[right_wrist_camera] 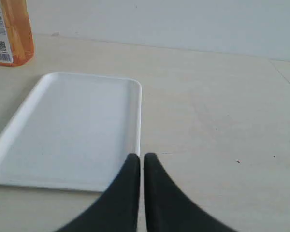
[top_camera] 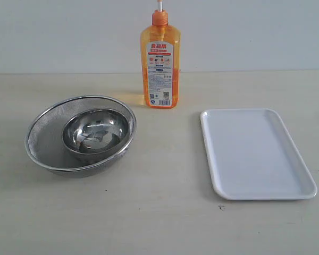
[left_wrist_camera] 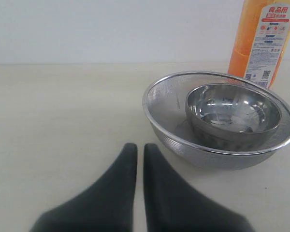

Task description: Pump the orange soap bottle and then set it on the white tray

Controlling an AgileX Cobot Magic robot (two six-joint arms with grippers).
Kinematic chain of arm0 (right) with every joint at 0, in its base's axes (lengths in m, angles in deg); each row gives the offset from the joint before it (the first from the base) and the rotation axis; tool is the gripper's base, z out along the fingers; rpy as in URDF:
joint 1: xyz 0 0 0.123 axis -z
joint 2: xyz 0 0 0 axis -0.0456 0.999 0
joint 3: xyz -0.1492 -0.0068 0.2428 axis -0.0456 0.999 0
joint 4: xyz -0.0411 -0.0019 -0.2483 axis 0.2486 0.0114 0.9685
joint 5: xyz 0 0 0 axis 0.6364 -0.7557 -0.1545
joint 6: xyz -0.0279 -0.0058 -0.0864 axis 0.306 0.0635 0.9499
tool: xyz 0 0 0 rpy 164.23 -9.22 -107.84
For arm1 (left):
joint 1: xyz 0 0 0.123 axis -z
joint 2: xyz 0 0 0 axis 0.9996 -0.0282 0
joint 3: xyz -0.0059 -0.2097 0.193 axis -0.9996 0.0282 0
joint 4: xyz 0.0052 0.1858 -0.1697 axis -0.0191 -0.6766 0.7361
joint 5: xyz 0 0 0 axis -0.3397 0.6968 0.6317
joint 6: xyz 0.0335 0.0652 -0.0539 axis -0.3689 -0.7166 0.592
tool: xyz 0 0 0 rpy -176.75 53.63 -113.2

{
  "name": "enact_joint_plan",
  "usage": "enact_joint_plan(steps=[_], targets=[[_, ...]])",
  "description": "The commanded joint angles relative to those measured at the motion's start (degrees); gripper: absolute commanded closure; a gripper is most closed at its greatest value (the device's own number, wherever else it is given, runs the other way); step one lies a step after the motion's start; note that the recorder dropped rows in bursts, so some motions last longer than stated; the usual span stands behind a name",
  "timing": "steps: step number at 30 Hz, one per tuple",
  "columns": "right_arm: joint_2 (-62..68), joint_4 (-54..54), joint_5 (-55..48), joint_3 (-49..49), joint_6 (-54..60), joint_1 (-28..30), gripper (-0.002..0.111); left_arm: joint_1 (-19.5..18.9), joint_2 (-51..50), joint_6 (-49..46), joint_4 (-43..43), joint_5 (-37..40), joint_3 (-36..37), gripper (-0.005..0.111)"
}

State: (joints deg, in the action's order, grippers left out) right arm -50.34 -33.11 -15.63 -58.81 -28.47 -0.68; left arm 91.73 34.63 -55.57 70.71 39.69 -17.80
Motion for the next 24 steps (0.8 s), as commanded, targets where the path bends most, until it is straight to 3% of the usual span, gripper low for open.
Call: enact_joint_plan(steps=[1,24], targets=[[-0.3,-0.3,0.6,0.0,0.1,0.5,0.108,-0.2,0.2,0.7,0.6,-0.2,0.2,0.102],[-0.3,-0.3,0.2,0.0,0.1,0.5,0.108,-0.2,0.2,0.7,0.6,-0.2,0.2,0.102]])
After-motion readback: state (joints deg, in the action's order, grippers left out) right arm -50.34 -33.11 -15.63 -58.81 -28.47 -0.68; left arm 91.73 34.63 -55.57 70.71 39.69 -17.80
